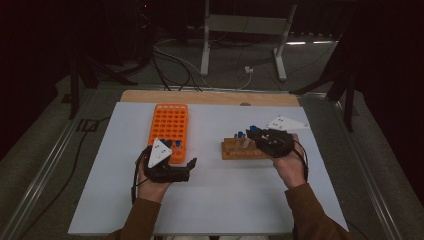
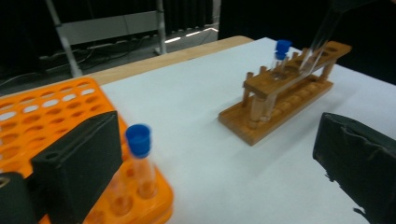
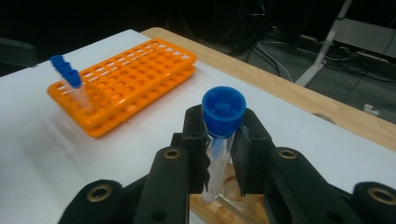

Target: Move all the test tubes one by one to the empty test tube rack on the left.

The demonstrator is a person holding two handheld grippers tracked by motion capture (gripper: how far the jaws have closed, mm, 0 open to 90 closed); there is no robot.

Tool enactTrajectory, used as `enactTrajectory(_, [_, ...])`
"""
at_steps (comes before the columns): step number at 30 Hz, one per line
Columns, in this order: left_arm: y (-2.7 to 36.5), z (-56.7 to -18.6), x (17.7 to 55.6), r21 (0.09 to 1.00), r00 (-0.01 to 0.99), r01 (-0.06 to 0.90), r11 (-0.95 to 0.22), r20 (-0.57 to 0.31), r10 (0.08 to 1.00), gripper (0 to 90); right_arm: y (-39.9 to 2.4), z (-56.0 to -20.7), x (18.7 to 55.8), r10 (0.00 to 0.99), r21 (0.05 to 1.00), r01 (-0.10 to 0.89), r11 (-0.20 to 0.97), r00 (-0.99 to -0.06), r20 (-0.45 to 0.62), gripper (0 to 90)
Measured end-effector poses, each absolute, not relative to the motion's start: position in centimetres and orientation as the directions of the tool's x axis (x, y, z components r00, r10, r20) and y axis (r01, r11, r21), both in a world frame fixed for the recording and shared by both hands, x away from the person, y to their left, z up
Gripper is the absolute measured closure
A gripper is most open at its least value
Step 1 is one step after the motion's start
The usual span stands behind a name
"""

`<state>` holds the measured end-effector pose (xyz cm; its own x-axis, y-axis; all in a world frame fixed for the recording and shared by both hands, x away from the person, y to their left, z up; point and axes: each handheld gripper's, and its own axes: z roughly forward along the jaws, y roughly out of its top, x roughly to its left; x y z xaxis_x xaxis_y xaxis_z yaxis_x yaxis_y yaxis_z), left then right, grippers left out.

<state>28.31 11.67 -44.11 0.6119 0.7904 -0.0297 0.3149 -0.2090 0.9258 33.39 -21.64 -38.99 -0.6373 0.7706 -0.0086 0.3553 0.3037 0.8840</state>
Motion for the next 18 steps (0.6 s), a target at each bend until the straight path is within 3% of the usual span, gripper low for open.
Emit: enactTrajectory(18, [8.7,-44.2,28.9,0.927,0.645,0.299,-0.228,-0.02,0.764,7.4,-17.8,-40.2,32.5,0.695,0.869,0.362,0.338,-0.719,0.03,76.8])
